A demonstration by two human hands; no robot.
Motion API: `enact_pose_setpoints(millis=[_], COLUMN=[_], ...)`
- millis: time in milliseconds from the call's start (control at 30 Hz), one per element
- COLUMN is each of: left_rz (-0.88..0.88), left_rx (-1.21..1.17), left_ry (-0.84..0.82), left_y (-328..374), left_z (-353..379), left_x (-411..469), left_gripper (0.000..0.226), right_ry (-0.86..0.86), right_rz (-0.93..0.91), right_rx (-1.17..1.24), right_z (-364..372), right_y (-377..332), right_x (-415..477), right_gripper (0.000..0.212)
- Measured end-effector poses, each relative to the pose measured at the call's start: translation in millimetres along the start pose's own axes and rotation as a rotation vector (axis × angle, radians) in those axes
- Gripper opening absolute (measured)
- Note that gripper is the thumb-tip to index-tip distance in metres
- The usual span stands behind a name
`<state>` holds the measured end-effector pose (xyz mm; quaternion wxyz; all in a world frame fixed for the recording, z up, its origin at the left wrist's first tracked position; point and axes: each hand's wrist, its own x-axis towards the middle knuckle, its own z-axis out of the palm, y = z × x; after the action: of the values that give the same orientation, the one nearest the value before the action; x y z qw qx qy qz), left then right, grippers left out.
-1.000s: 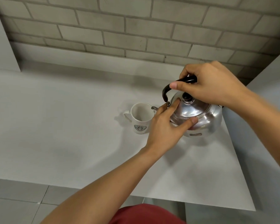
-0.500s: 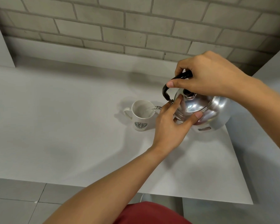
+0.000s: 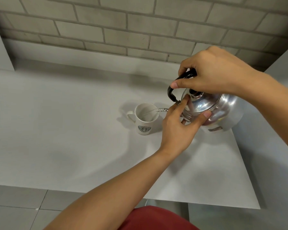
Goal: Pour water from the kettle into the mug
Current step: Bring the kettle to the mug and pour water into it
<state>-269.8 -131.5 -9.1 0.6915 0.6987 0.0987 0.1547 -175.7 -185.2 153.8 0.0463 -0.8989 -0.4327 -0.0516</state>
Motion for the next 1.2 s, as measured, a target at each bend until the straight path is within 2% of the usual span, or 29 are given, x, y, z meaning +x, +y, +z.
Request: enact_pose_setpoints(millis=[767, 1200], left_rz=[-0.035, -0.056], left_rx=[-0.028, -0.075], left_ry=[0.033, 0.047], left_y=[12.2, 13.9], left_z=[7.0, 8.2], left_x=[5.4, 4.6], left_gripper=[0.074, 0.076], right_ry=[-0.033, -0.023], right_rz=[-0.014, -0.019], right_rx=[-0.026, -0.074], right_z=[-14.9, -11.3], right_y=[-8.3, -5.0], right_x=[10.9, 17.1], right_gripper=[0.062, 0.048])
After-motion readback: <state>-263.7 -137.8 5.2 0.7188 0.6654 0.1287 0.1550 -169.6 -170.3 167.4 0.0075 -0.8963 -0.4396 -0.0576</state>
